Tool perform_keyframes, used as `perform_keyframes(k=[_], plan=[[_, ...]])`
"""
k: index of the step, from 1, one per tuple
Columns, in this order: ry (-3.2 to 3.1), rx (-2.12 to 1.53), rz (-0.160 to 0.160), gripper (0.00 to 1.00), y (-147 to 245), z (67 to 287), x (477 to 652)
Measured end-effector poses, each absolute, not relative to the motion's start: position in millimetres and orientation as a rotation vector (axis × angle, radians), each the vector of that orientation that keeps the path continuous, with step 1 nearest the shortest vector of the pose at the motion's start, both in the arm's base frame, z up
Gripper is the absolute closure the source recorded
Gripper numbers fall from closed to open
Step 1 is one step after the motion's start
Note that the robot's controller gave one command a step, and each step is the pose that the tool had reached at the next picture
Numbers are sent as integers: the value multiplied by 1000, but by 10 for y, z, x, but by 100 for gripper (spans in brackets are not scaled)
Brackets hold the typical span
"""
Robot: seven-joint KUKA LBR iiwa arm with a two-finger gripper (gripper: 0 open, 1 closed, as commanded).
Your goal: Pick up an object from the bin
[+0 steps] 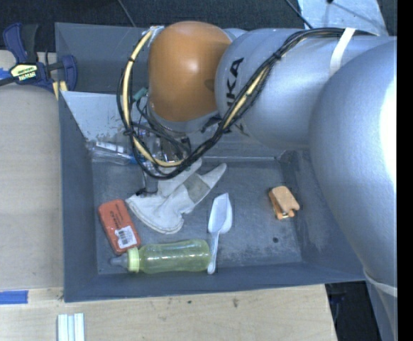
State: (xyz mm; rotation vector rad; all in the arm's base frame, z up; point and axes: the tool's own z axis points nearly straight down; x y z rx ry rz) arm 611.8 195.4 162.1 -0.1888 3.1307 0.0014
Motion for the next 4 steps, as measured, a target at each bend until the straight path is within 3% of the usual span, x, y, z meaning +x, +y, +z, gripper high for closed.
perform_keyframes(k=[1,2,3,4], plan=[[3133,-265,-2,0,1387,1574,5902],[3077,-608,0,0,1392,1539,6066],[3001,-899,-2,0,1304,931,6049],[2873,-1258,1,100,1320,721,6289]])
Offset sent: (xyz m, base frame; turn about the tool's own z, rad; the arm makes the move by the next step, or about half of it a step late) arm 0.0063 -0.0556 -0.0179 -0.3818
